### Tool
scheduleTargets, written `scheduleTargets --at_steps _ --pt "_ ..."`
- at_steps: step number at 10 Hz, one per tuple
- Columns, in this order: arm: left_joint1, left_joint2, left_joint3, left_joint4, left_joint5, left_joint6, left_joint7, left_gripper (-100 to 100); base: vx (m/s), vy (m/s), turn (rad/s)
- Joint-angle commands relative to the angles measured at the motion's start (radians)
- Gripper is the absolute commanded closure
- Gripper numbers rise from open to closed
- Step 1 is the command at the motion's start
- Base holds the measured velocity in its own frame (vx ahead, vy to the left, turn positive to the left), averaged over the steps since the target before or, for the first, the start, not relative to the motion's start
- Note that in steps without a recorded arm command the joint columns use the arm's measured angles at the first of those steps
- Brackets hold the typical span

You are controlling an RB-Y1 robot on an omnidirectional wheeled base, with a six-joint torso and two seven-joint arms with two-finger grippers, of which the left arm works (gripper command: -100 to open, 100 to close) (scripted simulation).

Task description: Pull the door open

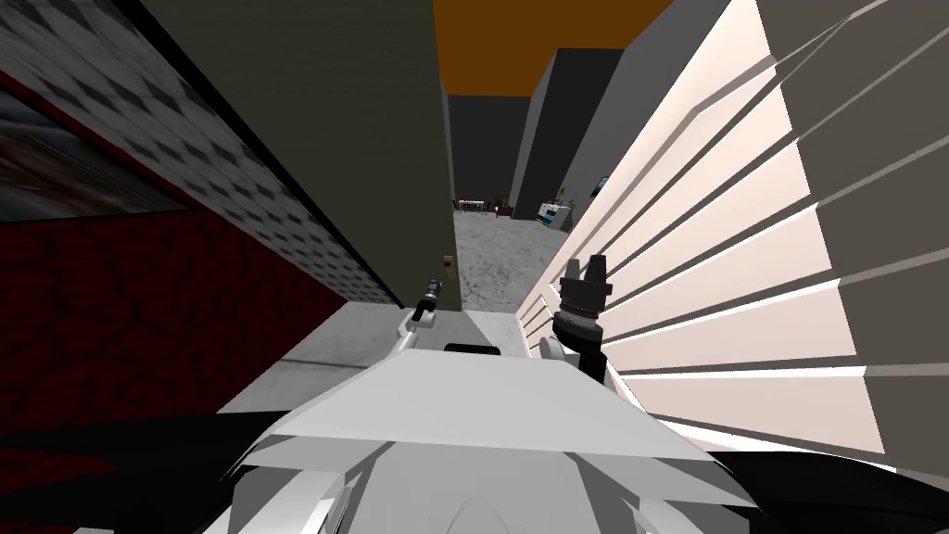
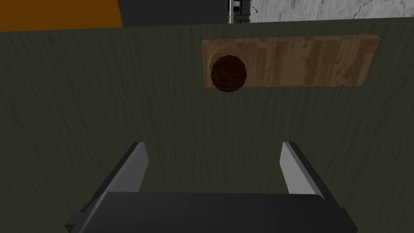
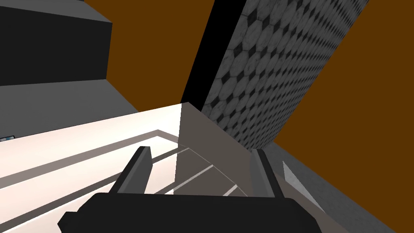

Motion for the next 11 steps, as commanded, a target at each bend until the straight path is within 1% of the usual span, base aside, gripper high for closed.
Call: scheduleTargets --at_steps 1,2,3,4,7,8,9,11 --pt "-0.015 0.003 0.001 0.031 0.003 0.004 0.005 -100 0.194 0.007 -0.041" --pt "-0.005 0.002 0.0 0.012 0.001 0.005 0.002 -100 0.09 0.005 -0.008" --pt "-0.004 0.03 0.017 0.029 0.013 -0.005 0.02 -100 0.126 -0.055 -0.147" --pt "-0.004 0.04 0.023 0.035 0.017 -0.009 0.026 -100 0.19 -0.097 -0.152" --pt "0.001 0.11 0.065 0.077 0.046 -0.038 0.069 -100 0.209 -0.071 -0.189" --pt "0.001 0.11 0.065 0.077 0.046 -0.038 0.069 -100 0.131 -0.026 -0.034" --pt "0.001 0.121 0.072 0.083 0.051 -0.042 0.075 -100 0.06 -0.014 -0.047" --pt "0.003 0.156 0.093 0.104 0.065 -0.056 0.097 -100 0.135 -0.015 -0.148"
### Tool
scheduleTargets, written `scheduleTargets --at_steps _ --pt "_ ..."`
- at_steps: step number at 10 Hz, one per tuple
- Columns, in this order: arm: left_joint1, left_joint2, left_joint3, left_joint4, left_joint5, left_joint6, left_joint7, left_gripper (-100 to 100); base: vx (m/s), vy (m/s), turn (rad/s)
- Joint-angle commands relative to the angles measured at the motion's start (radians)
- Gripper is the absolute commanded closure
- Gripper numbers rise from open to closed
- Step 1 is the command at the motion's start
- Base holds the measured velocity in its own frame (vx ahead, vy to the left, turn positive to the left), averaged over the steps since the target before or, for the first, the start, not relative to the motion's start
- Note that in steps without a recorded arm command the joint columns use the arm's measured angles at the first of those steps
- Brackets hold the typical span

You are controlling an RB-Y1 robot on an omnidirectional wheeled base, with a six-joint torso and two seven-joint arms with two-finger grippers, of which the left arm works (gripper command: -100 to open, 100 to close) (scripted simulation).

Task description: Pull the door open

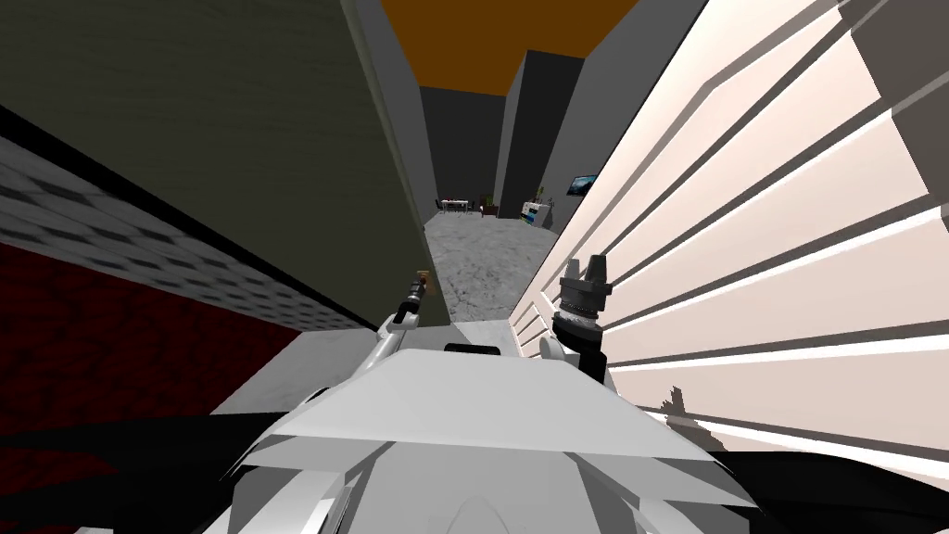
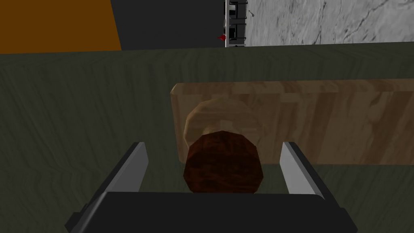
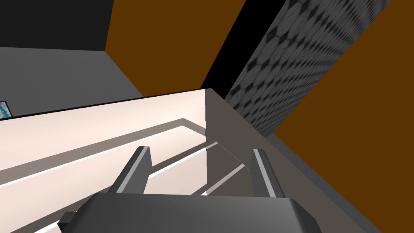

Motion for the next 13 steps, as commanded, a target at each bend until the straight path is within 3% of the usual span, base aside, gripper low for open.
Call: scheduleTargets --at_steps 1,2,3,8,13 --pt "-0.012 0.013 0.006 0.028 0.005 -0.013 0.009 -100 0.14 -0.002 -0.032" --pt "-0.005 0.008 0.005 0.012 0.003 -0.004 0.006 -100 0.042 0.001 0.002" --pt "-0.005 0.008 0.005 0.012 0.003 -0.004 0.006 100 0.0 0.0 0.0" --pt "-0.005 0.008 0.005 0.012 0.003 -0.004 0.006 100 -0.008 -0.001 -0.002" --pt "0.023 0.055 -0.046 -0.008 0.007 -0.023 0.051 100 -0.197 0.073 -0.127"
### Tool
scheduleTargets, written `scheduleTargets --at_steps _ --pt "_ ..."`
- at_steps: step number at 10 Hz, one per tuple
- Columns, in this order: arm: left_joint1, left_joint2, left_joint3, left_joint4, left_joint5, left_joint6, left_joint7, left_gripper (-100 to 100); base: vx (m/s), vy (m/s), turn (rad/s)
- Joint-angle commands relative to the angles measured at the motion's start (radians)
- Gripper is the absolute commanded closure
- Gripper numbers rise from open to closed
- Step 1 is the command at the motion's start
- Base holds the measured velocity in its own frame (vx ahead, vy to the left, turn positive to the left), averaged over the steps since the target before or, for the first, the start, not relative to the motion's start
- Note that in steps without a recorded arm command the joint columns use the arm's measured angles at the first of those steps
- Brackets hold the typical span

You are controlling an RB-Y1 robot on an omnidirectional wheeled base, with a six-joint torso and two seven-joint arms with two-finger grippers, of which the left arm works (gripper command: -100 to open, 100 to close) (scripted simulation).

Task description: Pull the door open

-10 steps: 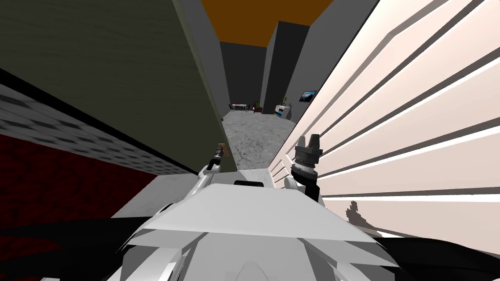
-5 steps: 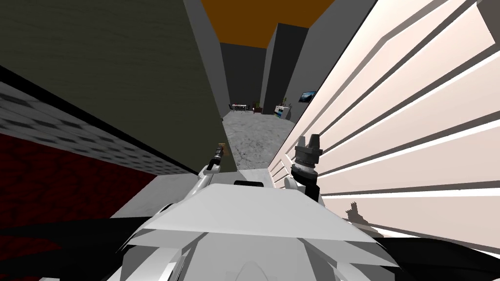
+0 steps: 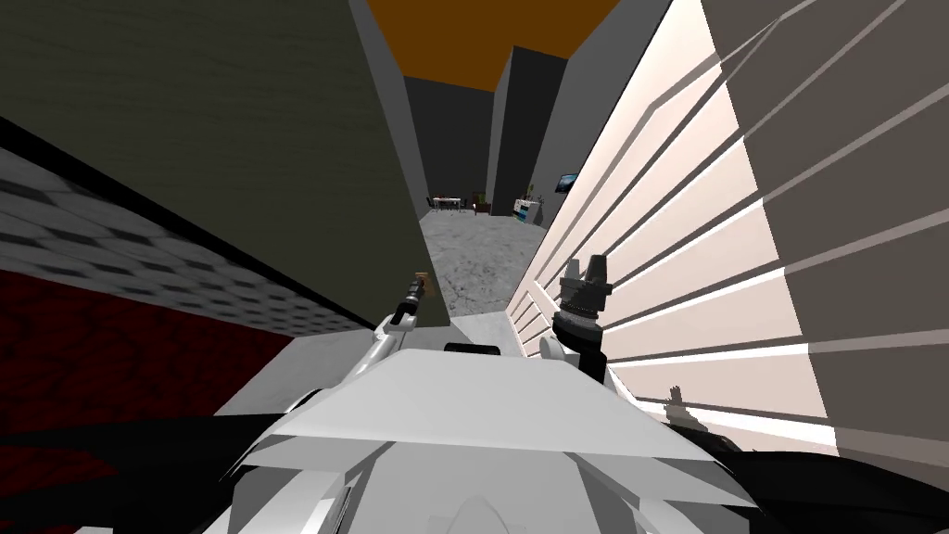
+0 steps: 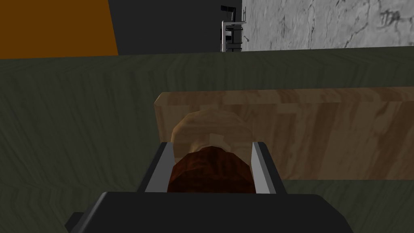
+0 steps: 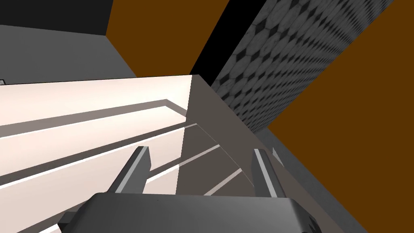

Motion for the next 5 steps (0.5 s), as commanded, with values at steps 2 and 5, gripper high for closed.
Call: scheduleTargets --at_steps 2,5 --pt "0.017 0.025 -0.026 -0.012 0.002 -0.012 0.025 100 -0.188 0.066 -0.109" --pt "0.031 0.05 -0.052 -0.023 0.005 -0.023 0.049 100 -0.225 0.083 -0.109"
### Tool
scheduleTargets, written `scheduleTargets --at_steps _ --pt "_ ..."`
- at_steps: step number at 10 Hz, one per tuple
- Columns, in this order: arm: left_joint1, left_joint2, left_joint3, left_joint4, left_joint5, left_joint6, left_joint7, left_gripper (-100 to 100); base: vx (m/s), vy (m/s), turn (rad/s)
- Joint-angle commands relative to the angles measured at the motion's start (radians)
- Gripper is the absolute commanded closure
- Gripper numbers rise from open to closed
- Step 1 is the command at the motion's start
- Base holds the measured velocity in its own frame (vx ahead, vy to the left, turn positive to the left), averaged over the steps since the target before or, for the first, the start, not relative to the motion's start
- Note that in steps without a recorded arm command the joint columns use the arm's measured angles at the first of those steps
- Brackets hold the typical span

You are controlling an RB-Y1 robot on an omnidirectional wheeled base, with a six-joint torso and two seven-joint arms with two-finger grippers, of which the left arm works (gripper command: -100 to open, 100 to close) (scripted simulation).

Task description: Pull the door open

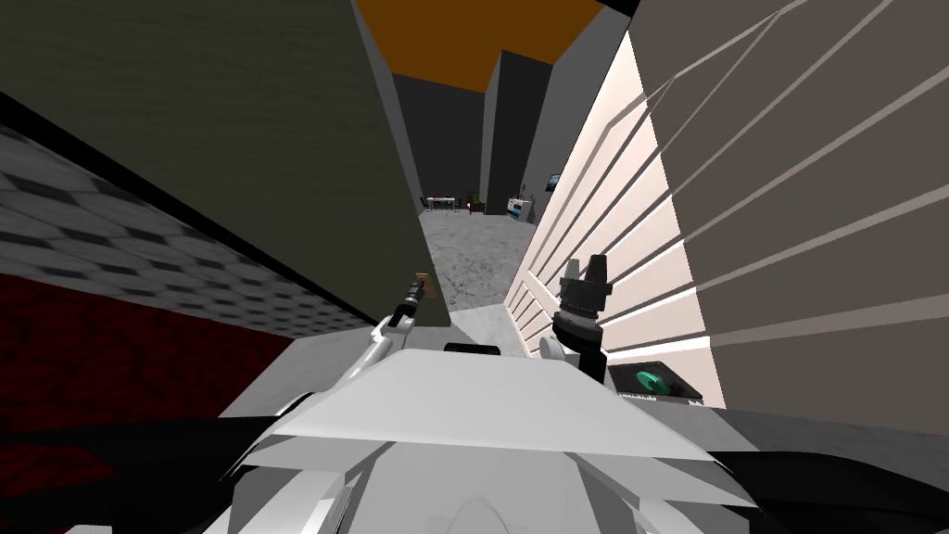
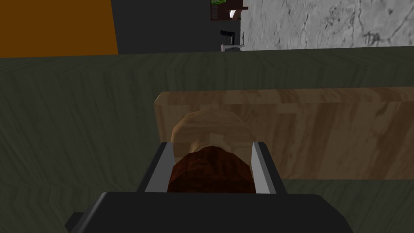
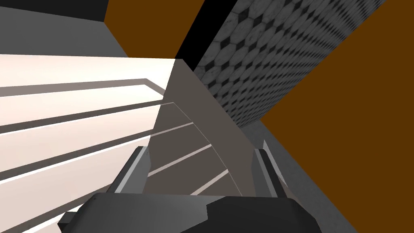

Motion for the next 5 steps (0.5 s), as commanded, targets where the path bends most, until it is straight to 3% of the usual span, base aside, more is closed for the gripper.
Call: scheduleTargets --at_steps 1,5 --pt "0.0 0.0 0.0 0.0 0.0 0.0 0.0 100 -0.107 0.04 -0.039" --pt "0.047 0.056 -0.048 -0.032 0.002 -0.036 0.047 100 -0.199 0.084 -0.134"
